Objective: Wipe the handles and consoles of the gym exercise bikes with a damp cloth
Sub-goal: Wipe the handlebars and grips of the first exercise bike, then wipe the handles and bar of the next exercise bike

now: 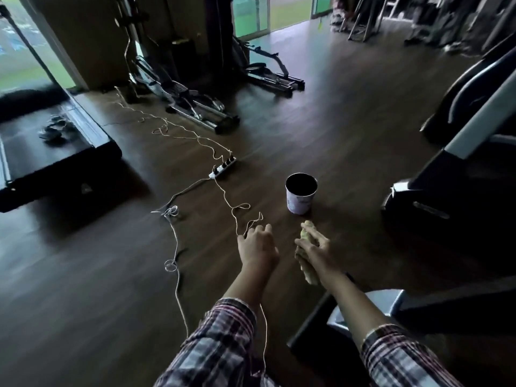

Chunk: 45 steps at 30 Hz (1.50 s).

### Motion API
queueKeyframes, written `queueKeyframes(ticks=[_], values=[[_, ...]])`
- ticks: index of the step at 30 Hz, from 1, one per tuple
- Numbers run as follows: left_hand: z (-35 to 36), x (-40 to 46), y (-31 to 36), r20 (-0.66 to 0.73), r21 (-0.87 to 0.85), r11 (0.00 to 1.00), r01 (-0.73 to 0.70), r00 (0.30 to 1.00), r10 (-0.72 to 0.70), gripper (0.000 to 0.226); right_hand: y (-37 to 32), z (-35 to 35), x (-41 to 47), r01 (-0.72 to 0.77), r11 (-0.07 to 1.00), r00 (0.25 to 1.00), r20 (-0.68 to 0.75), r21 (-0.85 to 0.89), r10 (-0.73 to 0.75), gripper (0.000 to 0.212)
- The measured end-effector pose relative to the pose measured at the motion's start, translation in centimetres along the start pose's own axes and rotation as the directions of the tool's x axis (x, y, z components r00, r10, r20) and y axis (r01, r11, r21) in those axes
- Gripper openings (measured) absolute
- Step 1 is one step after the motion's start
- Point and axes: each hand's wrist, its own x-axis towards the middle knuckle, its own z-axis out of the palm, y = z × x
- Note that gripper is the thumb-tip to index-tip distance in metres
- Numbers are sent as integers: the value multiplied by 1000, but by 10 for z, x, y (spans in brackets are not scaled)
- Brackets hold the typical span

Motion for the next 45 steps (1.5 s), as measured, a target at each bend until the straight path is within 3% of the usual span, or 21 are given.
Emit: queueKeyframes(ticks=[15, 24, 29, 33, 40, 45], values=[[-3, 166, 5, 138, 74, 946, -314, 943, 302, 42, -35, 36, 114, -92, 992, 949, -295, 87, 114, 37], [-3, 325, 83, 110, 54, 885, -461, 884, 454, 34, -78, 1, 259, -48, 984, 922, -372, 172, 110, 38], [-5, 392, 134, 146, 69, 844, -532, 842, 519, 35, -95, -32, 327, -61, 994, 906, -413, 95, 95, 42], [-4, 430, 168, 177, 75, 814, -576, 811, 558, 35, -113, -56, 358, -21, 991, 859, -506, 129, 84, 40], [4, 487, 232, 238, 35, 707, -706, 693, 680, 39, -121, -90, 410, -6, 983, 750, -649, 186, 128, 40], [6, 535, 289, 289, 48, 567, -823, 555, 780, 43, -125, -123, 454, 10, 975, 640, -750, 224, 166, 45]])
